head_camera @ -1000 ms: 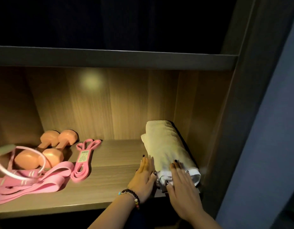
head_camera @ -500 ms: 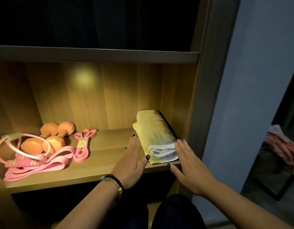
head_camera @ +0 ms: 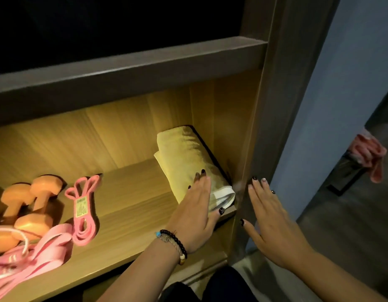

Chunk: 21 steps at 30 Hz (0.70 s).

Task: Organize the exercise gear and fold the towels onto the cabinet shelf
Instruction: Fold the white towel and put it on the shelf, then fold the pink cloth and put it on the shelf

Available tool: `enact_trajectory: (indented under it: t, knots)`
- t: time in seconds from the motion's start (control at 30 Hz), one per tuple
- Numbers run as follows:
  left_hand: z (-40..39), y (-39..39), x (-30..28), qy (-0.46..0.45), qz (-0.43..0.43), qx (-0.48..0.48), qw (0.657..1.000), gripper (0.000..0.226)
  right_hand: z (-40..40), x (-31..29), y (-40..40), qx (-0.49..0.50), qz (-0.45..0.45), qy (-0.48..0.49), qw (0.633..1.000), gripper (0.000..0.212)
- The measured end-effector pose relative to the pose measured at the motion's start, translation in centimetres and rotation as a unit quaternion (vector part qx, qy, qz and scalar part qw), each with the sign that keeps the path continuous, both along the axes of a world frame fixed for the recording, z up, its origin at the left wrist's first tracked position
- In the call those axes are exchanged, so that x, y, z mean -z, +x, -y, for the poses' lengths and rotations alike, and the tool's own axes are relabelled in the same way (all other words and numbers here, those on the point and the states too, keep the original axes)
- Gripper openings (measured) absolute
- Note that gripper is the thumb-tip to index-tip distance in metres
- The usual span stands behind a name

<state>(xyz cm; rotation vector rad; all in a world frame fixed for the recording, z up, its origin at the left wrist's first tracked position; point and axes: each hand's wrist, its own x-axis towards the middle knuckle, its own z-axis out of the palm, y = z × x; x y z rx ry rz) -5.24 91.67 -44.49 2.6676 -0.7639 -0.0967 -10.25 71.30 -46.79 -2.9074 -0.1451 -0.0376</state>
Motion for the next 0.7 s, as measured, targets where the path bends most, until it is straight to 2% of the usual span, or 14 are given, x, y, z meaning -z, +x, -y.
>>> enact_trajectory:
  t: [0.2,0.27,0.5,0.63,0.7]
  knots:
    - [1.4,0.3,-6.7,0.002,-0.077,0.015,0.997,0.071,0.0,-8.3,-1.0,0.062,-0.113,0.002,0.992,0.078]
    - [1.7,0.0,-9.1,-0.007,-0.093,0.021,0.995,0.071,-0.1,-11.1,-1.3,0.082,-0.122,0.029,0.989,0.08]
    - [3.3,-1.7,-16.6,0.008,-0.115,0.085,0.99,0.071,0.5,-18.7,-3.1,0.132,-0.115,0.086,0.981,0.081]
    - [5.4,-2.6,-18.6,0.004,-0.104,0.138,0.985,0.072,2.2,-20.0,-4.2,0.158,-0.095,0.078,0.98,0.081]
    - [7.0,-2.7,-19.1,0.003,-0.11,0.158,0.981,0.073,3.6,-20.4,-4.7,0.183,-0.088,0.104,0.974,0.081]
